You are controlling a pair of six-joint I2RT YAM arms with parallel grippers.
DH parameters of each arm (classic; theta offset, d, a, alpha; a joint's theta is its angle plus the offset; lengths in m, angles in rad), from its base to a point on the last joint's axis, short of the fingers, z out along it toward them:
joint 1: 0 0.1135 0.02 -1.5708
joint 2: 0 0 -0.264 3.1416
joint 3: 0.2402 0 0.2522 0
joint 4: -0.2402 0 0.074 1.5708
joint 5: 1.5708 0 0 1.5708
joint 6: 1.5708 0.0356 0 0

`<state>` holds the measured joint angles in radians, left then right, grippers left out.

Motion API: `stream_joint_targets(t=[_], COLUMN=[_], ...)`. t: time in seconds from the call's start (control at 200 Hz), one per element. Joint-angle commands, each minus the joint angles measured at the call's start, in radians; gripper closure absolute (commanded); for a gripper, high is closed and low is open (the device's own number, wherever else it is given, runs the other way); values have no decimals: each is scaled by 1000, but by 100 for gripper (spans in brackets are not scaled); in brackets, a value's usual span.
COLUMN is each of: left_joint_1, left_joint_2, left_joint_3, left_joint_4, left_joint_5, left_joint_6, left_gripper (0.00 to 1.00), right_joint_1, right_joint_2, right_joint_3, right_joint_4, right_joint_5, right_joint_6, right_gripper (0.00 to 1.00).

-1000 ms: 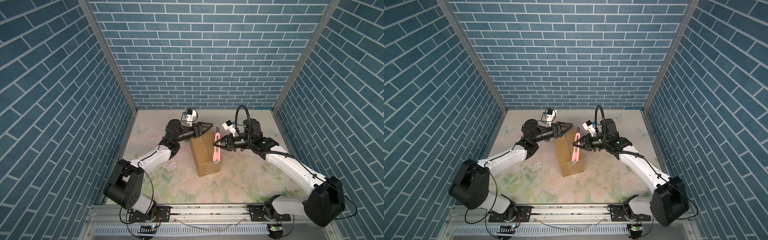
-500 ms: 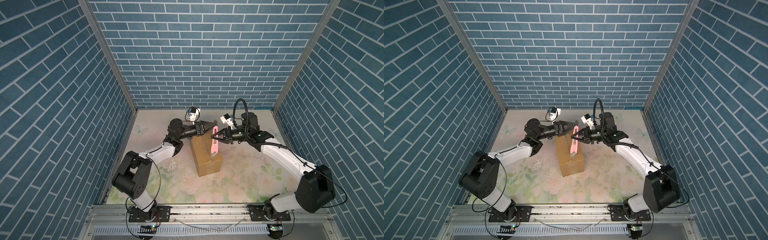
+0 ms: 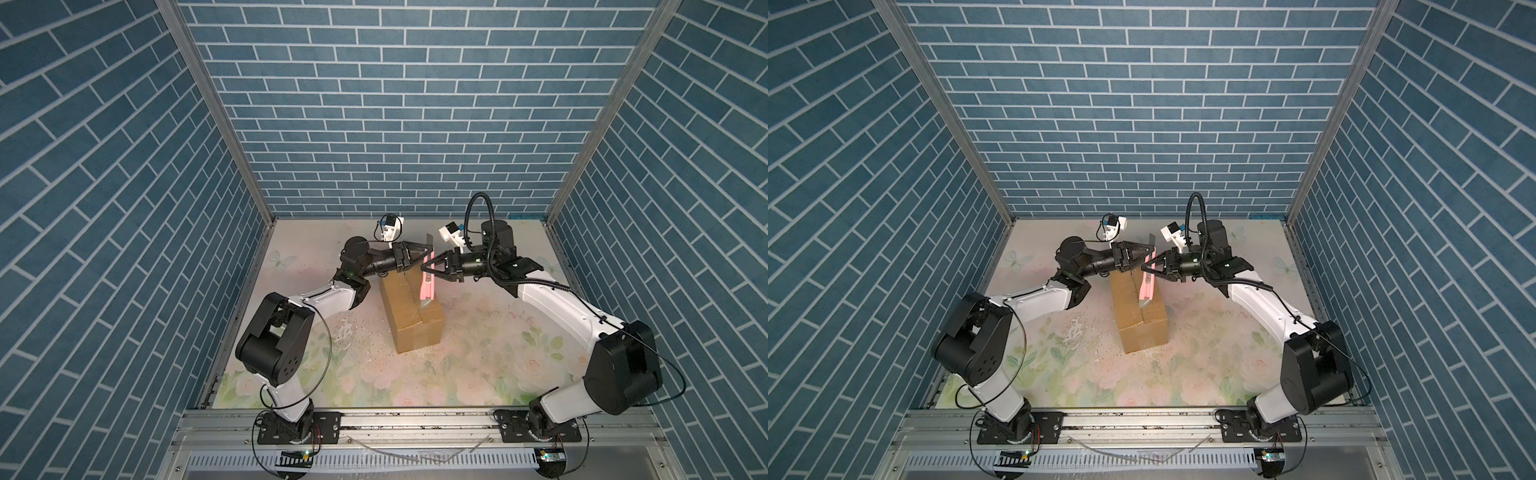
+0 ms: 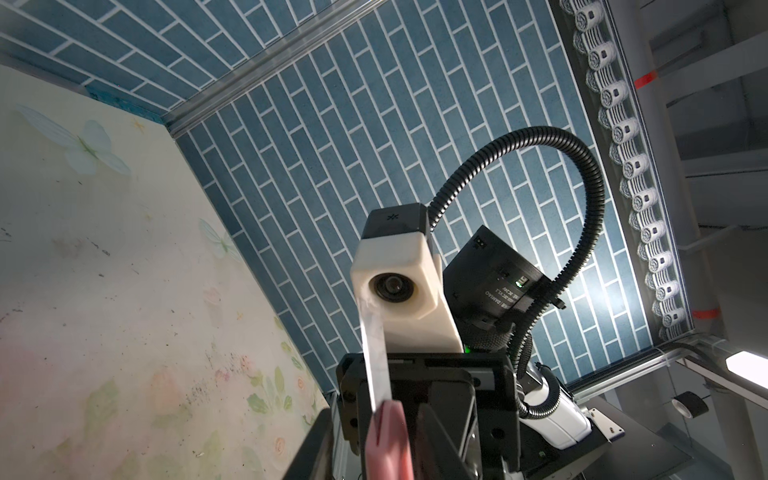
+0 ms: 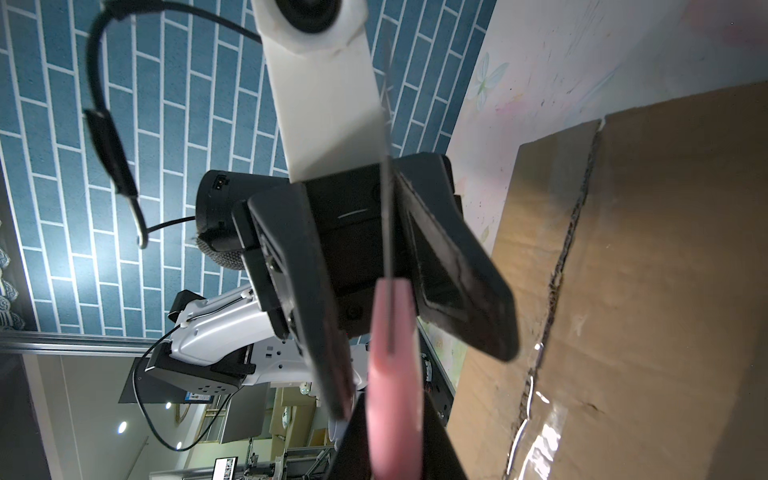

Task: Unpack the express box

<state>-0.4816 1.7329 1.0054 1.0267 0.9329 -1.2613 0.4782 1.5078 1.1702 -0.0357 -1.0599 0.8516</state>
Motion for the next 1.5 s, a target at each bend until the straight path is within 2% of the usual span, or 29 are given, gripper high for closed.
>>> stream_joint_targets(t=[0.0, 0.15, 0.41, 0.615, 0.775, 0.945, 1.496], left_joint_1=[5, 6, 7, 11, 15, 15, 3], left_joint_2=[21, 28, 30, 45, 54, 44, -17], left_joint_3=[28, 32, 30, 19, 29, 35, 10], left_joint_4=[78, 82, 99, 139, 162, 159, 54], left_joint_5=[23, 33, 29, -4, -49, -94, -197], left_joint_6=[-32, -36, -43, -72, -85, -79, 14], left_gripper=[69, 75, 100, 100, 100, 100, 100], right_joint_1=[-6, -10, -12, -12, -12, -9, 31], right_joint_2=[15, 28, 38, 14, -7, -11, 16], right_joint_3=[59, 60, 58, 15, -68, -141, -126], right_joint_4=[49, 77, 97, 170, 363, 564, 592], right_joint_5=[-32, -34, -32, -21, 10, 47, 70], right_joint_6=[-7, 8, 22, 68, 180, 289, 290], right_gripper=[100, 100, 100, 100, 84, 76, 68])
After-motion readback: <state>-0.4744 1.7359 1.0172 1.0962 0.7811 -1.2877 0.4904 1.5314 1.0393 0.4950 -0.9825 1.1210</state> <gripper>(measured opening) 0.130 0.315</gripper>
